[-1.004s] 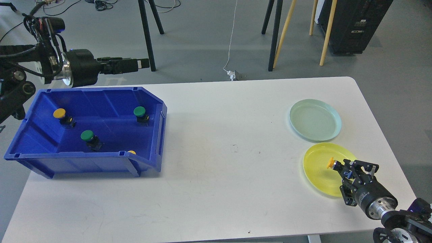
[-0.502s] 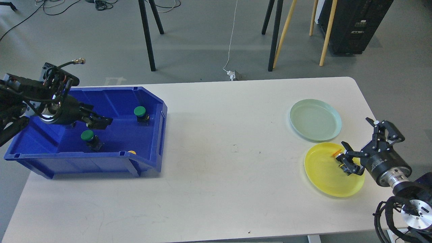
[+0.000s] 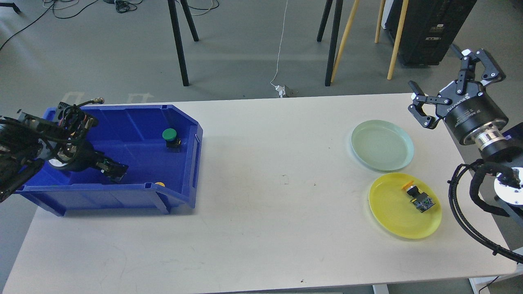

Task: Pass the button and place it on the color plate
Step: 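Reach into the blue bin and grasp a green button with the left gripper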

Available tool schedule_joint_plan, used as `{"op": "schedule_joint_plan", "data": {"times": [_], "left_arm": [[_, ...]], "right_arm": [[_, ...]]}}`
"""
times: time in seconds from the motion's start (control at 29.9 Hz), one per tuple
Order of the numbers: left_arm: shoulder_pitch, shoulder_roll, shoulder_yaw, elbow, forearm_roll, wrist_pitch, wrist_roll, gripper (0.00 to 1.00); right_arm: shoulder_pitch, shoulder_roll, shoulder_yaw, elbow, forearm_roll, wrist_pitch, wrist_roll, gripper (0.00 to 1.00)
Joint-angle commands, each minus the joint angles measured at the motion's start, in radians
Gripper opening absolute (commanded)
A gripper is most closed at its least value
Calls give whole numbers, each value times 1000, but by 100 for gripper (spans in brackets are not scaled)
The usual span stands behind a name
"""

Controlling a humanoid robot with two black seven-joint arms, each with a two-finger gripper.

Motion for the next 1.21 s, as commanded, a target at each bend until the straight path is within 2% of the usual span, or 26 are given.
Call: {"op": "schedule_joint_plan", "data": {"times": [0.0,0.27,0.44,0.6,0.67,0.74,0.87,0.94,0.97,1.04,1.17], "left_arm": [[1,-4,0,18,-1,0,0,83],[1,-5,17,38,-2,0,0,65],[1,-4,39,43,-4,0,0,63],[1,-2,39,43,-4,0,0,30],[1,-2,39,43,-5,0,0,21],[1,-4,39,43,-5,0,0,17],[0,-2,39,43,-5,0,0,17],[0,-5,37,43,-7,0,0,21],[0,-7,30,43,-12,0,0,33],[-2,-7,26,43,-47,0,0,68],[0,-13,36,61,-107,0,0,74]], "right_arm": [[-19,4,2,1,0,11,3,99],[-33,4,9,4,0,14,7,99],[-41,5,11,4,0,15,7,99],[-53,7,12,4,0,15,8,99],[-55,7,12,4,0,14,8,99],[-62,7,12,5,0,15,8,99],[-68,7,15,7,0,14,8,99],[-75,7,15,7,0,15,10,99],[-78,7,17,7,0,15,10,99],[-79,7,19,7,0,15,8,99],[-81,7,19,7,0,15,10,99]]}}
